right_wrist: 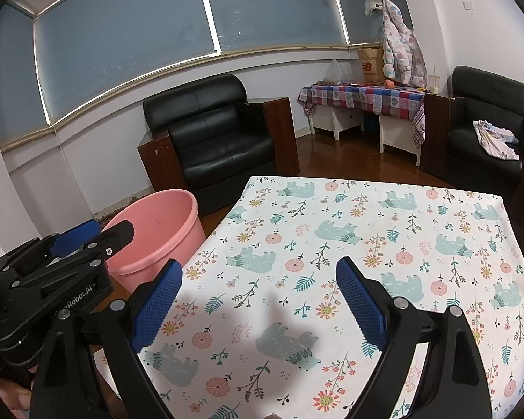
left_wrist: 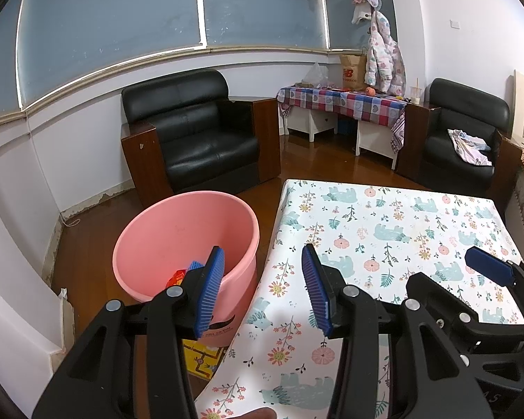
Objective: Collect trash
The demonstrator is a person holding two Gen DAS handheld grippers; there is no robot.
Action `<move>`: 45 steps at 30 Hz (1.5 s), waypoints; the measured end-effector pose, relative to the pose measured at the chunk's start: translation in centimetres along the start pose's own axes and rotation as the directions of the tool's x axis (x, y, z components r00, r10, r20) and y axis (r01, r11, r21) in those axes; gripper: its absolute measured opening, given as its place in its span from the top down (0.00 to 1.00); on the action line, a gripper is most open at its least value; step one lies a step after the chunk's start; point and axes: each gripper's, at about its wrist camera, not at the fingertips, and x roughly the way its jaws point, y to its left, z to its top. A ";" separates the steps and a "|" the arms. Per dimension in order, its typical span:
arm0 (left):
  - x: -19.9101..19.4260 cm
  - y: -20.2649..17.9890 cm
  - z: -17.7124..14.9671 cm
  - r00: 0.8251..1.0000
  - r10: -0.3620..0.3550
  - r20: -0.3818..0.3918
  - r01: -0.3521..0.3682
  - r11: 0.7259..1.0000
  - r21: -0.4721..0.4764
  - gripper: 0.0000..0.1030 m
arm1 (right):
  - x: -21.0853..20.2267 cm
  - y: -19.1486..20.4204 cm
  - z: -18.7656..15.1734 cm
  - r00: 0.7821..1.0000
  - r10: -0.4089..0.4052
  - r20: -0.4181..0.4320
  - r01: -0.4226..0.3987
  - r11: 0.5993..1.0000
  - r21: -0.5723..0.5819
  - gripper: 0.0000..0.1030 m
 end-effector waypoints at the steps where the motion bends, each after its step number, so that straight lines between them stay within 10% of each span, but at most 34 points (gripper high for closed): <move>1: 0.0 0.0 0.0 1.000 0.000 0.000 0.000 1.000 0.000 0.55 | 0.0 0.0 0.0 1.000 -0.001 0.000 0.001 1.000 0.000 0.15; 45: 0.6 0.5 -1.1 1.000 0.009 -0.014 -0.009 1.000 -0.013 0.55 | -0.6 -0.8 -0.2 1.000 -0.002 -0.007 0.002 1.000 0.002 0.15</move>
